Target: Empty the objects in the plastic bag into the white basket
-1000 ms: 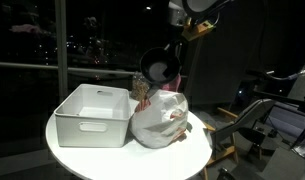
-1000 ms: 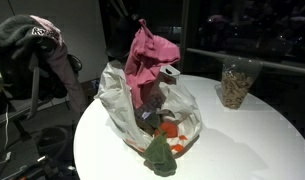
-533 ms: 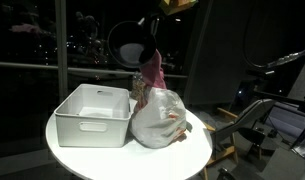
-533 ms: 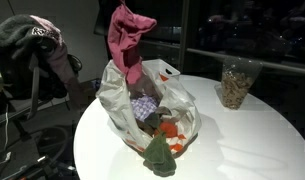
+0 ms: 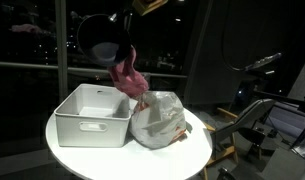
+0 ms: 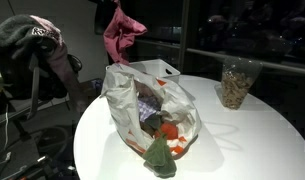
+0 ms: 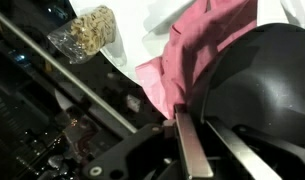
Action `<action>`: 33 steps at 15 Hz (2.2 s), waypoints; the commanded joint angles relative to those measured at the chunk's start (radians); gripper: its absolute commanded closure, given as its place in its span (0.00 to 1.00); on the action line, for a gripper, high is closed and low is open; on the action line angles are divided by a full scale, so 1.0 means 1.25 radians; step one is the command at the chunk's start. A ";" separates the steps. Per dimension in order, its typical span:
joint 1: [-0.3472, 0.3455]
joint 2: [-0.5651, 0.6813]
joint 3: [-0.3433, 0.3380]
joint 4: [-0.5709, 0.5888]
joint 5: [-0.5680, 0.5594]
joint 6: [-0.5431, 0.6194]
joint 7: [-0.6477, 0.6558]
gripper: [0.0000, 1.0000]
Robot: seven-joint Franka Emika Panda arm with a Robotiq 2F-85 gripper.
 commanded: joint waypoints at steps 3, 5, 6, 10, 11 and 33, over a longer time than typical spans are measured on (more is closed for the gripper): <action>0.056 0.199 -0.037 0.078 -0.064 0.073 -0.003 0.97; 0.081 0.250 -0.050 0.086 -0.060 0.098 -0.017 0.97; 0.095 0.274 -0.059 0.088 -0.068 0.107 -0.019 0.97; 0.125 0.307 -0.089 0.091 -0.062 0.115 -0.064 0.58; 0.127 0.303 -0.095 0.088 -0.060 0.121 -0.071 0.52; -0.192 -0.058 -0.339 -0.411 -0.025 -0.012 -0.070 0.00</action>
